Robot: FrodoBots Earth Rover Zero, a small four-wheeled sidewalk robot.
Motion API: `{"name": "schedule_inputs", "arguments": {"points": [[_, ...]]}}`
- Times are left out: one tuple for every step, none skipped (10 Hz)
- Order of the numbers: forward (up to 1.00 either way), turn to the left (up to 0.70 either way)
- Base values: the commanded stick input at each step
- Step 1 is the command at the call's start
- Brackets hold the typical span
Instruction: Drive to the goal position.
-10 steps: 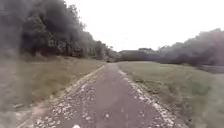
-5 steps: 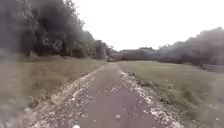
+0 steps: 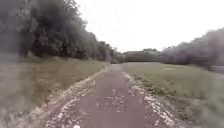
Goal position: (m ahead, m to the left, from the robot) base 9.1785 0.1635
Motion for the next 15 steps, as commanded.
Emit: {"name": "schedule_inputs", "arguments": {"points": [[1.00,0.00],[1.00,0.00],[1.00,0.00],[1.00,0.01],[1.00,0.00],[1.00,-0.10],[1.00,-0.26],[1.00,-0.40],[1.00,-0.40],[1.00,0.01],[1.00,0.02],[1.00,0.03],[1.00,0.02],[1.00,0.02],[1.00,0.02]]}}
